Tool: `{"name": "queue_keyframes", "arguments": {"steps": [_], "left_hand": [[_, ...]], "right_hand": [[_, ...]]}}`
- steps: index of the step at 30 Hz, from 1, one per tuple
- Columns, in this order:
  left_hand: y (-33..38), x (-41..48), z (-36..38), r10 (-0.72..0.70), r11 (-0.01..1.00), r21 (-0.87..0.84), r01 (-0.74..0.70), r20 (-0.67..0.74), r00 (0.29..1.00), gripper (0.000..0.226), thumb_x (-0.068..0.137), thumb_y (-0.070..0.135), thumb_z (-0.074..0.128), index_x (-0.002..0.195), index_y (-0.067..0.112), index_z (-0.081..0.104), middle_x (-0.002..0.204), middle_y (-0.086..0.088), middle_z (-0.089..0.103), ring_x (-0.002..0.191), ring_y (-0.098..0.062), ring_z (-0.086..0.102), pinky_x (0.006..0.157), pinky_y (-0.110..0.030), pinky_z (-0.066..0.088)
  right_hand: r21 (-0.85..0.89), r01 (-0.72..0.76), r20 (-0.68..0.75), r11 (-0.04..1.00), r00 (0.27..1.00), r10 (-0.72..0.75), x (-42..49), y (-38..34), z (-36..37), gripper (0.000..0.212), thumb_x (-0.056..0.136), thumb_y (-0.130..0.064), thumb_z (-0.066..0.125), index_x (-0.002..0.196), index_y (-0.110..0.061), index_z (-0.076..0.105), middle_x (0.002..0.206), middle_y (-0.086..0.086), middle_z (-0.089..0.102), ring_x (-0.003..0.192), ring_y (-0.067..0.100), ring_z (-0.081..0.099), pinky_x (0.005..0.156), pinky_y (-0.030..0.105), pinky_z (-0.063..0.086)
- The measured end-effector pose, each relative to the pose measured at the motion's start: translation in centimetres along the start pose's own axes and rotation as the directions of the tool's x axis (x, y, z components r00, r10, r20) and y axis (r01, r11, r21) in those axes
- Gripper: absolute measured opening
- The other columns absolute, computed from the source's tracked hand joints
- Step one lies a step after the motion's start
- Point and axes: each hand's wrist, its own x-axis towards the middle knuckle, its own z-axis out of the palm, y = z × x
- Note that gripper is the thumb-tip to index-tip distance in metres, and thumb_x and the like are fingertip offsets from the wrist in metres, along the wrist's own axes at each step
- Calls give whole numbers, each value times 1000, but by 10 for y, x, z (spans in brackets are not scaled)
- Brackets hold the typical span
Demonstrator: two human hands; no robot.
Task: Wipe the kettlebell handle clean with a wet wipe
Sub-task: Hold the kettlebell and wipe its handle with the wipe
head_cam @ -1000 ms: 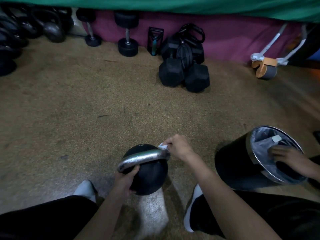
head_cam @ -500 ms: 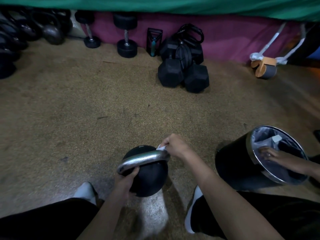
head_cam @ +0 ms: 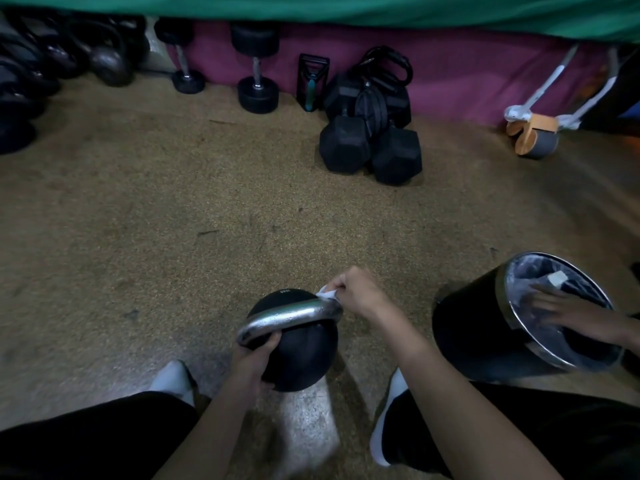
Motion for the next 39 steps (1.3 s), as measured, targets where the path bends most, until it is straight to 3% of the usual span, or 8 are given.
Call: {"name": "queue_keyframes", "arguments": {"steps": [4,8,11,14,19,23,26,39], "left_hand": [[1,-3,1,12,1000,-11,-12,2,1000,73,77,33,86,140,25,50,139,-11,59,125,-41,55,62,-46,56],[3,-6,3,6,1000,-21,-6,18,1000,66,81,28,84,139,24,51,139,-12,58,127,-42,53,64,-49,55],[3,-7,3,0,1000,-25,0,18,1000,67,81,30,84,139,24,51,139,-12,59,125,-41,55,60,-45,54],[2,-6,3,6,1000,-26,-6,10,1000,67,80,30,84,138,25,51,137,-11,60,125,-41,55,59,-45,54],[0,-3,1,28,999,-19,-28,16,999,74,77,32,86,140,25,49,138,-10,59,126,-39,55,58,-43,56],[0,-3,1,33,999,-30,-33,11,999,69,78,27,86,136,26,49,136,-8,58,124,-37,53,73,-57,55],[2,-5,3,27,999,-34,-26,6,1000,68,80,25,84,137,26,48,137,-10,57,126,-41,52,79,-64,53],[1,-5,3,37,998,-45,-38,-19,999,74,74,28,88,138,23,51,137,-12,59,125,-42,54,62,-49,55]], "right_hand": [[36,-14,-45,999,999,16,-5,12,2,30,85,0,56,97,-19,75,96,-1,74,52,-1,48,40,4,30],[10,-66,-85,998,994,66,-2,10,11,31,84,-3,56,95,-24,75,98,-4,74,72,9,64,63,15,48],[42,-16,-110,999,994,20,-10,7,12,37,84,0,49,98,-23,75,102,-6,73,89,10,66,76,9,43],[88,40,-138,995,990,-28,-23,11,8,38,84,4,48,100,-17,75,106,-5,72,93,7,64,78,2,36],[86,-46,-130,995,990,57,-17,19,11,34,84,2,52,100,-17,75,106,-2,72,91,11,65,80,12,47],[58,-66,-141,996,987,73,-11,11,15,33,84,-2,53,98,-21,75,103,-2,73,89,14,66,81,16,49],[93,-9,-184,996,983,26,-20,4,15,34,85,0,50,101,-18,74,102,-1,73,93,14,65,79,5,38],[198,41,-370,979,929,36,-43,10,33,29,84,3,58,104,-13,73,109,-3,70,100,12,64,90,9,39]]}}
